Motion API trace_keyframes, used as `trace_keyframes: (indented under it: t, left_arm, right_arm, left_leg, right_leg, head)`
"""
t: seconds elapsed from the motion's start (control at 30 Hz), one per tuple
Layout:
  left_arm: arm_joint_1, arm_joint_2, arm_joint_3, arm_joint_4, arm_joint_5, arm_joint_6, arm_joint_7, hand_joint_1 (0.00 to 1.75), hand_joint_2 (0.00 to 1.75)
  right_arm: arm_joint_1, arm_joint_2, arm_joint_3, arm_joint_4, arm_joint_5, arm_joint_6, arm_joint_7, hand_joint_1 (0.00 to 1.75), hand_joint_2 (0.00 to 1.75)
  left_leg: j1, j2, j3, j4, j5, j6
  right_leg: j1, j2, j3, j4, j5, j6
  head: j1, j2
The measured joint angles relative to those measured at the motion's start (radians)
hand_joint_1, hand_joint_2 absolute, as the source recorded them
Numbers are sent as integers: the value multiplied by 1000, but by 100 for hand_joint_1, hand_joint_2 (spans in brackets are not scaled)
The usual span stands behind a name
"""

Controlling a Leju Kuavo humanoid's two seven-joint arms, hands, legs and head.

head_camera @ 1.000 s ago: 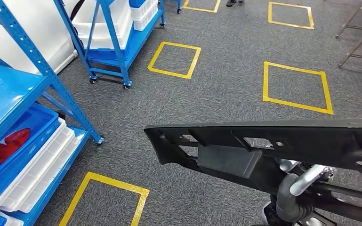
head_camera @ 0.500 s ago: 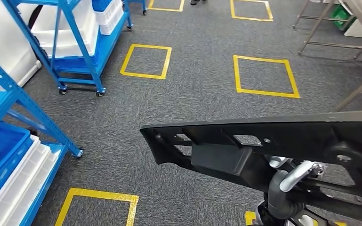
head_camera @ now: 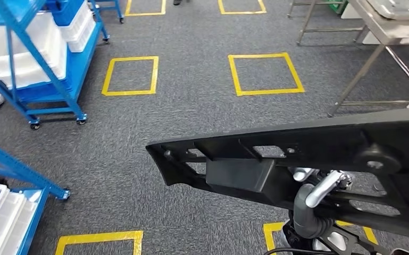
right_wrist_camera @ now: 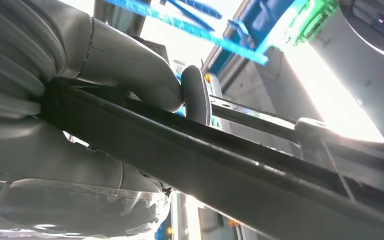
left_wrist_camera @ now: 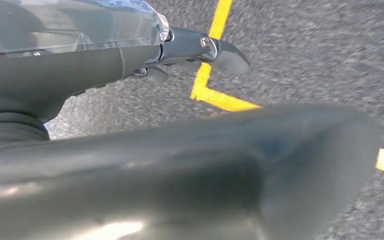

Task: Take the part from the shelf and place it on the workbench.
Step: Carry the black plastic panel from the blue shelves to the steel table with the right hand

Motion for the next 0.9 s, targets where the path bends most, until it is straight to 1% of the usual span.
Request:
trace_keyframes:
  t: [0.03,0.07,0.1,0.13,0.17,0.2,0.23,0.27,0.3,0.33,0.37,0.4,0.43,0.47,0.5,0.53,0.57,0.6,0.63,0.67,0.7,0.73,0.77,0.8,0.83,0.87,0.9]
  left_arm:
    - [3,2,4,0,-1,-2,-2,0,0]
    - [6,3,8,0,-2,-4,-3,0,0]
    - [9,5,10,0,-3,-6,-4,0,0]
    - [11,6,12,0,-4,-6,-4,0,0]
    - [11,8,14,0,-4,-6,-4,0,0]
    - [11,10,17,0,-5,-4,-4,0,0]
    - [11,12,20,0,-8,-2,-3,0,0]
    - [11,13,24,0,-12,0,-2,0,0]
    - [11,14,27,0,-18,2,-1,0,0]
    - [10,16,29,0,-25,3,0,0,0]
    - [8,17,30,0,-32,3,2,0,0]
    - [7,19,31,-1,-38,2,3,0,0]
    - [7,21,31,-1,-44,0,5,0,0]
    - [8,21,31,-1,-49,-3,5,0,0]
    - [10,23,31,-1,-53,-6,5,0,0]
    - [12,24,32,-1,-58,-9,3,0,0]
    - [14,26,33,-1,-62,-13,2,0,0]
    - [14,29,34,-1,-66,-17,0,0,0]
    - [14,31,36,-1,-69,-22,-2,0,0]
    - [13,32,37,-1,-72,-28,-5,0,0]
    - [11,33,37,-1,-75,-34,-8,0,0]
    - [10,34,38,-1,-77,-41,-11,0,0]
    - [9,36,38,-1,-79,-47,-13,0,0]
    - [8,37,39,-1,-81,-54,-14,0,0]
    - [6,38,40,-1,-84,-60,-15,0,0]
    - [3,39,42,-1,-86,-66,-15,0,0]
    - [-1,39,43,-1,-87,-71,-15,0,0]
  right_arm:
    - [1,-1,1,1,-1,1,0,175,175]
    - [3,-2,1,1,-2,4,0,175,175]
    - [6,-3,1,1,-5,9,0,175,175]
    - [8,-4,1,2,-8,16,0,175,175]
    - [8,-6,0,2,-14,26,0,175,175]
    - [8,-7,-2,3,-21,38,0,175,175]
    - [6,-7,-4,4,-30,50,0,175,175]
    - [5,-8,-8,5,-38,63,0,175,175]
    - [4,-8,-13,6,-44,74,0,175,175]
    - [3,-8,-19,7,-50,84,0,175,175]
    - [4,-8,-27,7,-54,92,0,175,175]
    - [5,-8,-35,7,-58,99,0,175,175]
    - [5,-8,-44,6,-61,104,0,175,175]
    - [5,-7,-52,5,-63,110,0,175,175]
    - [7,-7,-61,4,-65,117,0,175,175]
    - [10,-6,-71,2,-66,125,0,175,175]
    - [15,-4,-82,-1,-67,132,0,175,175]
    - [21,-3,-92,-4,-67,138,0,175,175]
    - [27,-1,-102,-9,-68,143,0,175,175]
    - [31,2,-110,-14,-68,146,0,175,175]
    - [34,5,-117,-20,-67,148,0,175,175]
    - [37,9,-123,-26,-66,149,0,175,175]
    - [40,13,-128,-33,-63,150,0,175,175]
    - [43,19,-133,-40,-59,151,0,175,175]
    - [49,25,-138,-47,-54,152,0,175,175]
    - [55,31,-143,-54,-47,153,0,175,175]
    - [61,37,-149,-64,-41,154,0,175,175]
  left_leg:
    - [0,-12,-35,69,-28,-2]
    - [0,-18,-67,126,-45,-3]
    - [0,-20,-83,148,-40,-4]
    - [1,-22,-82,132,-17,-4]
    - [1,-29,-62,78,23,-3]
    - [3,-51,-33,6,63,-1]
    - [6,-77,-6,-60,90,0]
    - [7,-99,12,-105,105,2]
    - [7,-112,20,-125,105,5]
    - [5,-108,23,-129,103,9]
    - [5,-96,24,-130,105,14]
    - [5,-83,27,-134,107,20]
    - [6,-70,30,-139,108,27]
    - [6,-56,32,-142,109,32]
    - [4,-42,33,-144,108,37]
    - [3,-27,33,-144,106,40]
    - [1,-13,33,-144,104,40]
    - [1,1,34,-143,102,40]
    - [1,14,36,-143,100,38]
    - [1,27,40,-143,98,36]
    - [0,38,45,-143,94,33]
    - [-2,48,49,-142,90,27]
    - [-4,59,54,-142,86,22]
    - [-6,69,58,-141,82,15]
    - [-7,79,61,-142,78,9]
    - [-6,90,66,-143,76,3]
    - [-4,92,71,-142,71,-3]
  right_leg:
    - [1,13,0,1,0,-2]
    - [1,28,0,2,-1,-3]
    - [2,44,1,3,-2,-3]
    - [1,59,2,5,-2,-2]
    - [1,75,3,8,-4,0]
    - [-1,89,3,12,-6,3]
    - [0,102,1,17,-9,7]
    - [-1,115,-3,21,-10,12]
    - [-3,127,-8,24,-10,18]
    - [-4,140,-13,25,-9,25]
    - [-7,150,-15,24,-8,32]
    - [-7,140,-18,29,-11,37]
    - [-6,115,-26,46,-23,42]
    - [-5,81,-46,88,-47,46]
    - [-6,44,-77,151,-80,49]
    - [-8,22,-115,224,-113,52]
    - [-11,13,-148,287,-135,55]
    - [-14,9,-165,318,-138,57]
    - [-16,5,-160,308,-122,58]
    - [-18,-4,-134,256,-91,58]
    - [-17,-27,-92,179,-57,56]
    - [-13,-51,-54,108,-32,52]
    - [-8,-69,-27,56,-18,46]
    - [-4,-79,-14,30,-16,41]
    - [1,-70,-16,28,-19,35]
    - [1,-57,-16,27,-19,30]
    - [-1,-45,-13,24,-18,24]
  head:
    - [0,0]
    - [0,0]
    - [0,0]
    - [0,0]
    - [0,0]
    - [0,0]
    - [0,0]
    - [0,0]
    - [0,0]
    - [0,0]
    - [0,0]
    - [0,0]
    - [0,0]
    - [0,0]
    - [0,0]
    - [0,0]
    - [0,0]
    - [0,0]
    - [0,0]
    - [0,0]
    - [0,0]
    - [0,0]
    - [0,0]
    - [0,0]
    - [0,0]
    - [0,0]
    - [0,0]
